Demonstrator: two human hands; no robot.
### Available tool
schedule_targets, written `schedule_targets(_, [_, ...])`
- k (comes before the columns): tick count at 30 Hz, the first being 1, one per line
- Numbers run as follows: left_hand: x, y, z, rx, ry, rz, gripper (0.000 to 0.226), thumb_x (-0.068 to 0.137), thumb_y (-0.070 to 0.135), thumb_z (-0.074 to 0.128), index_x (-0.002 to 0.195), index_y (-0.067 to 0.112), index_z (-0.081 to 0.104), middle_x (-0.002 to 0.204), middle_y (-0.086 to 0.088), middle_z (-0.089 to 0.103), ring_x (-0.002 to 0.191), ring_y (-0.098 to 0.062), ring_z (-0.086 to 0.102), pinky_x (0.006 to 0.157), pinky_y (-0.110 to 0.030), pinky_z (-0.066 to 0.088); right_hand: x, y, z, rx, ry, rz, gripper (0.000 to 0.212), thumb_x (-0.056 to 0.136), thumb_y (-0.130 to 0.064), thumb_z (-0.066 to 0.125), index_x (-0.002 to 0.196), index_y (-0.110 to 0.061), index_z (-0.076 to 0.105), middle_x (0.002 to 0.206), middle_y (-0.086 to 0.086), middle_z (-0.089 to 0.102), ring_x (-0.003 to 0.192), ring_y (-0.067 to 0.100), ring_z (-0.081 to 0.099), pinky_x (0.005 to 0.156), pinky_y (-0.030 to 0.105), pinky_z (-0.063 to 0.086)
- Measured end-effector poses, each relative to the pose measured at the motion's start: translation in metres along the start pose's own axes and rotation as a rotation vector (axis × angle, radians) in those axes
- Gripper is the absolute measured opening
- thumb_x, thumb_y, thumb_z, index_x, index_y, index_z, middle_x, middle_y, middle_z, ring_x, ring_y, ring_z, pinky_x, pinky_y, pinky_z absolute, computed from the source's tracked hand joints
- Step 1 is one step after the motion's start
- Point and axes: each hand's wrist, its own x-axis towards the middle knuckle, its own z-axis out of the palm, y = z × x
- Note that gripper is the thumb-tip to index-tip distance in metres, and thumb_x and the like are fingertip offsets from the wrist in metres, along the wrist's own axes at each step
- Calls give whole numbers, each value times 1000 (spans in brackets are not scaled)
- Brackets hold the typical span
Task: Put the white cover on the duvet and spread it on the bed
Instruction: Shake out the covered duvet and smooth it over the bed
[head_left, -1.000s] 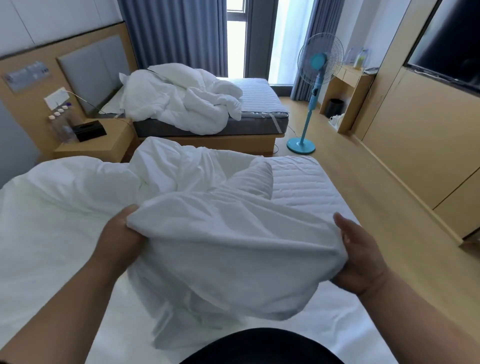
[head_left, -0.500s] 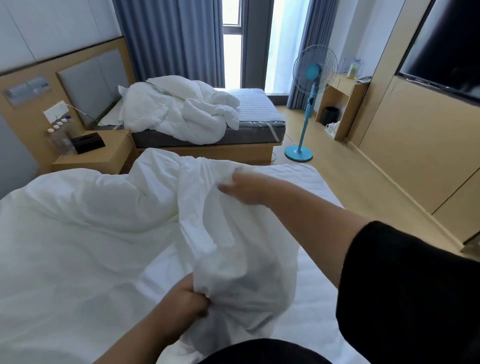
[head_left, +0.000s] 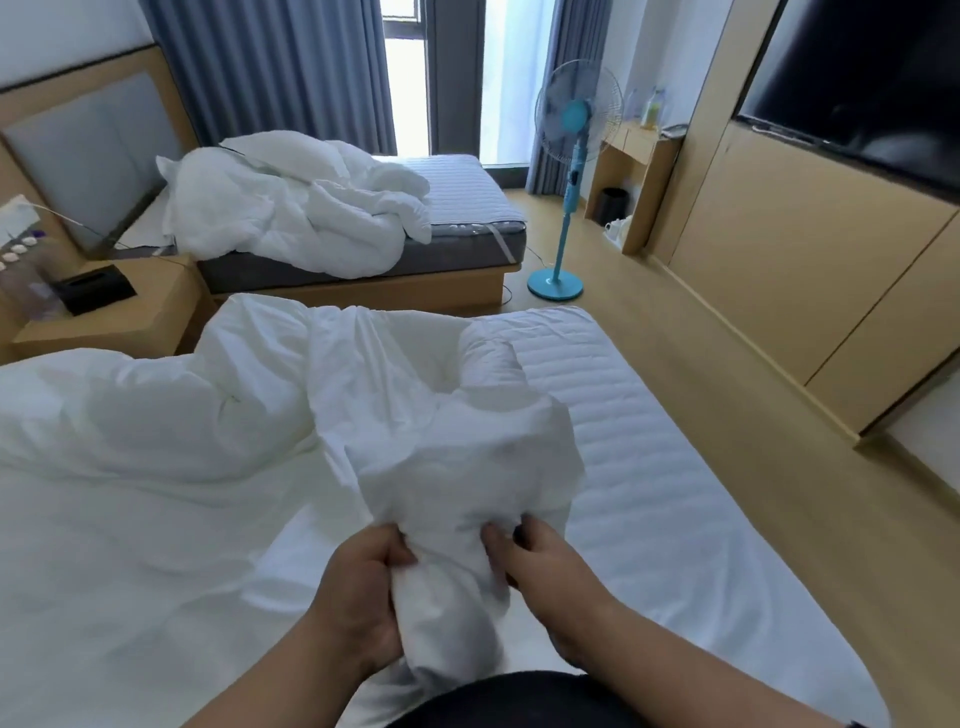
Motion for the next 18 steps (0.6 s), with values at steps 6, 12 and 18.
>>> schedule_targets(6, [10,-11,7,181,-160,-21,39,59,3,43,89,-10,63,93,-27,62,81,-43,64,81,-47,52,13,7,-35,596,249,148,45,96,-51,61,117,-13,71,113,13,74,102,29,72,91,47,59])
schedule_targets(12, [6,-3,2,662,-535,164,63,61,21,91,117,5,71,120,-26,68,112,-39,66,93,-46,56,7,-9,-40,293,405,-60,23,91,-34,56,92,-21,75,92,0,76,97,28,69,76,35,54])
schedule_targets(18, [6,-2,22,950,-144,489,8,79,30,70,76,24,72,72,21,72,79,-2,69,71,-15,54,-63,-83,16,-261,17,-604,34,94,-45,54,81,-13,56,76,5,61,76,12,59,75,35,50])
